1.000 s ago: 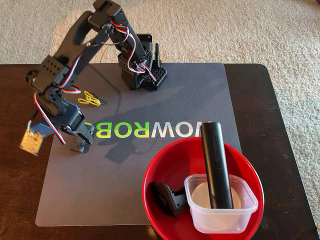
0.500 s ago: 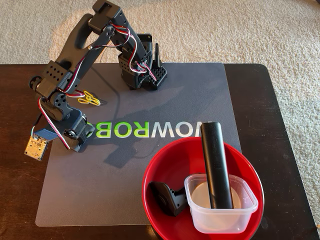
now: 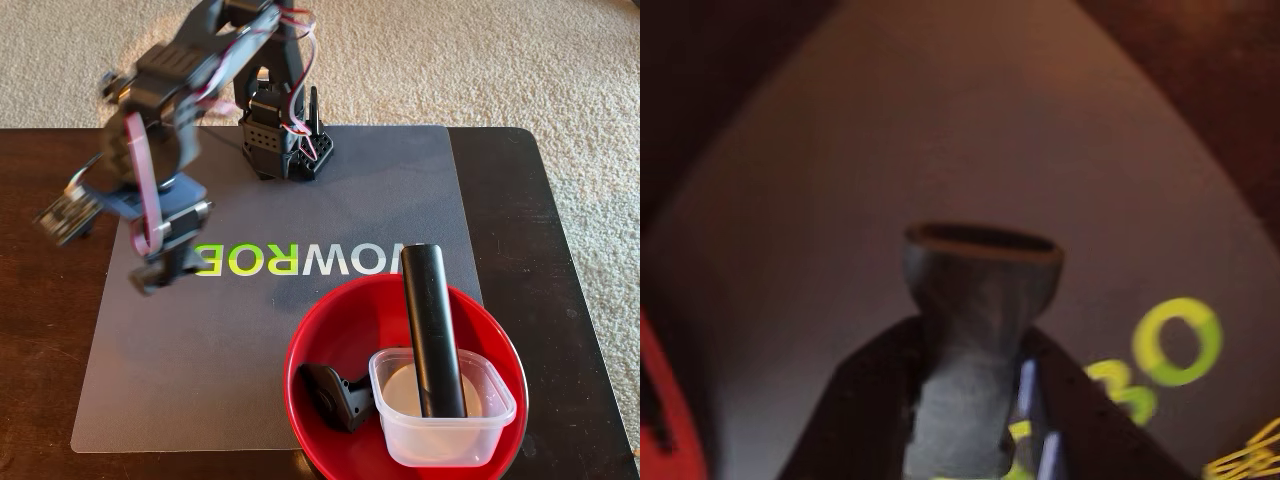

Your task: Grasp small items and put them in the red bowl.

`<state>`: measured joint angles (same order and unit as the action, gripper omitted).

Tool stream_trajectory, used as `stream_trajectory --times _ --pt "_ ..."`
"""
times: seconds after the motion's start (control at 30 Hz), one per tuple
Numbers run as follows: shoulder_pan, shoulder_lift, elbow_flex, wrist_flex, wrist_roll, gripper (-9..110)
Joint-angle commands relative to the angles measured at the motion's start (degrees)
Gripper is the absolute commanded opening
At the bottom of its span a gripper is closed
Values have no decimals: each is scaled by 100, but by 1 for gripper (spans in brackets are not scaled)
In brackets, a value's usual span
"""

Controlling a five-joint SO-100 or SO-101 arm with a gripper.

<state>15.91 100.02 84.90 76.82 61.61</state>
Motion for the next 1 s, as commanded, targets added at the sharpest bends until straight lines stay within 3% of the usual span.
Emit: stream_trajectory --times 0.0,0.33,0.37,0.47,0.67,0.97 --pt "-1055 202 -914 308 -861 0" --pt "-3340 -1687 -2628 360 -2672 0" --pt "-3401 -1969 -2751 369 -2795 2" --pt "-3498 -2496 -2839 369 -2918 24" --pt "-3393 -2602 -2777 404 -2988 42" --pt "-3146 -2039 -2795 1257 -2522 48"
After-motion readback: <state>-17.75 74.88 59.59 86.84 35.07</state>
